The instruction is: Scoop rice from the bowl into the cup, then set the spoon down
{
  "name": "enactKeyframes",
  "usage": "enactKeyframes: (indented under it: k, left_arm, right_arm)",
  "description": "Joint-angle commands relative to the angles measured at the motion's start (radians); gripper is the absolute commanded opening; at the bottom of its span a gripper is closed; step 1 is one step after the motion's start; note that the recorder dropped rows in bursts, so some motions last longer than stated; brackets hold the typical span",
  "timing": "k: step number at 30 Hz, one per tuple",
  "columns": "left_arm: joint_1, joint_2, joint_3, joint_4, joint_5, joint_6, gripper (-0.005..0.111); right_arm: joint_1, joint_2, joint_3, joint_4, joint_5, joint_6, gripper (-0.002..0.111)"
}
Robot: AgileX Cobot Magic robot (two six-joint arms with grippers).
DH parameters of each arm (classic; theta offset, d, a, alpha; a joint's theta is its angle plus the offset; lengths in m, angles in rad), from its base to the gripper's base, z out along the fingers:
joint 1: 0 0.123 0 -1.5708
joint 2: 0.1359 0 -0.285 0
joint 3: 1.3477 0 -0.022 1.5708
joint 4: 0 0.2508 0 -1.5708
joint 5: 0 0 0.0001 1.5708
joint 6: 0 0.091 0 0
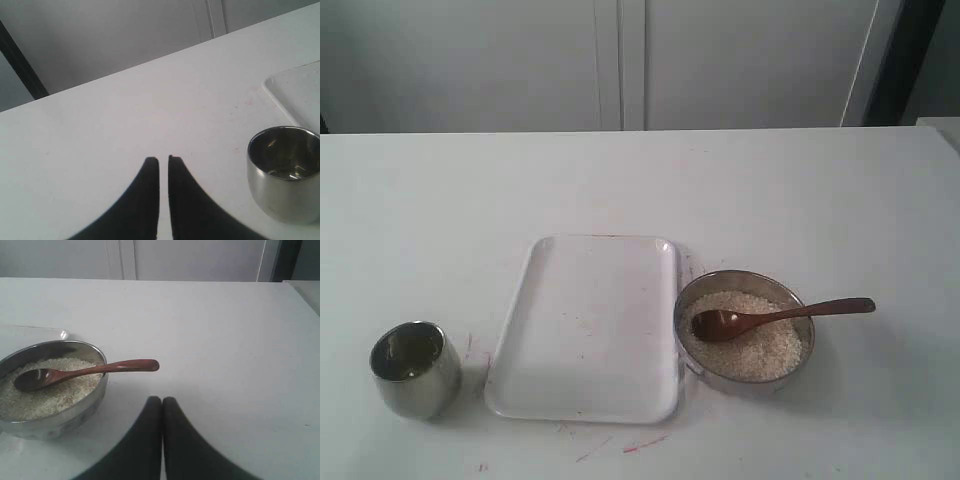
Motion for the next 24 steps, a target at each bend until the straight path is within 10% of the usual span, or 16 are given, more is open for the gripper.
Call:
enactKeyframes:
  k: [1, 15, 24]
  left_arm:
    - [-0.001, -0.001, -0.006, -0.011, -0.006, -0.001, 0.014]
    - [-0.001, -0.001, -0.006, -0.011, -0.006, -0.001, 0.014]
    - [-0.001, -0.001, -0.006, -0.011, -0.006, -0.001, 0.014]
  right_arm:
    - [-0.009, -0.004, 0.003, 0.000, -0.041, -0.012, 0.000]
    - [-0.009, -0.004, 0.003, 0.072, -0.423, 0.259, 0.000]
    - [-0.005, 0.016, -0.092, 0.122, -0.168, 0.464, 0.000]
